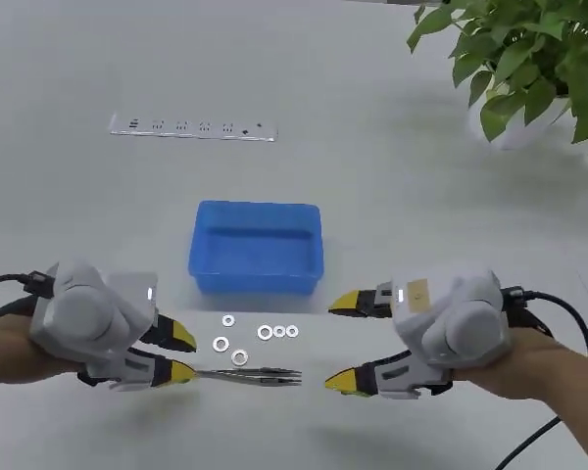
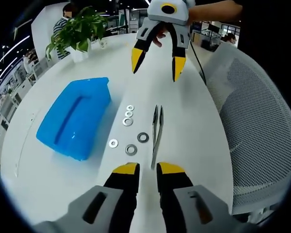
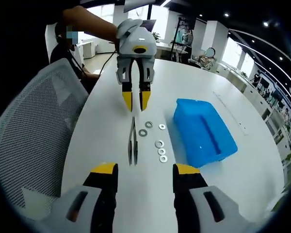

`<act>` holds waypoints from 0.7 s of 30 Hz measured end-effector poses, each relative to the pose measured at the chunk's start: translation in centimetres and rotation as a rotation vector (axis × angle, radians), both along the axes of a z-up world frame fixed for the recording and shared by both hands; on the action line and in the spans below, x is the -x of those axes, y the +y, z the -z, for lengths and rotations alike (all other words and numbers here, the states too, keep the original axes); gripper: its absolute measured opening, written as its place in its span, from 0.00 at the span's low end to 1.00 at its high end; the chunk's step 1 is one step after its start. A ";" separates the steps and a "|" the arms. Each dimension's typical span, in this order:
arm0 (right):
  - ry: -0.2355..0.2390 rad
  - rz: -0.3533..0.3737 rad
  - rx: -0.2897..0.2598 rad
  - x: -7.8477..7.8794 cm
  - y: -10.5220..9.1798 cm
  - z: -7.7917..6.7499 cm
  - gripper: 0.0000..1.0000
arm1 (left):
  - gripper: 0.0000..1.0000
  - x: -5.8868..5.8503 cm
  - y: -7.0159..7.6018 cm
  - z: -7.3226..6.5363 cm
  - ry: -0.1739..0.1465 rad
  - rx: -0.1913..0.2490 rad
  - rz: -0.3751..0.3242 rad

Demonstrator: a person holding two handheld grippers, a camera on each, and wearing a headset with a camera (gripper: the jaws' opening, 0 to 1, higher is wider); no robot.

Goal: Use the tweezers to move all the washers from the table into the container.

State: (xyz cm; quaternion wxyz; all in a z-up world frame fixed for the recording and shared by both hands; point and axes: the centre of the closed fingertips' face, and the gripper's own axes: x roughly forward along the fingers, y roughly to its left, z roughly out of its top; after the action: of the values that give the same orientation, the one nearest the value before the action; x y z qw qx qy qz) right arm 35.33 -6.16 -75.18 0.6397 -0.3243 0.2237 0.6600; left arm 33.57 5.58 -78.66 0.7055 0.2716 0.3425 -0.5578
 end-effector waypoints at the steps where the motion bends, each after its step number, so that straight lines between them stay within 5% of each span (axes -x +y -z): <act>1: 0.003 -0.006 0.001 0.1 0.1 0.2 0.45 | 0.19 0.0 0.0 0.1 0.004 -0.003 0.004; 21: 0.062 -0.097 0.059 1.5 2.9 4.0 0.25 | 0.12 0.2 -0.7 1.6 0.040 -0.018 0.033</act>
State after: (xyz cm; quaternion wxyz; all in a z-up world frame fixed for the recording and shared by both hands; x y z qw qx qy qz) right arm 33.85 -3.31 -79.13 0.5897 -0.3328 0.2469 0.6932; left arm 33.32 4.90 -80.22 0.6867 0.2723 0.3569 -0.5717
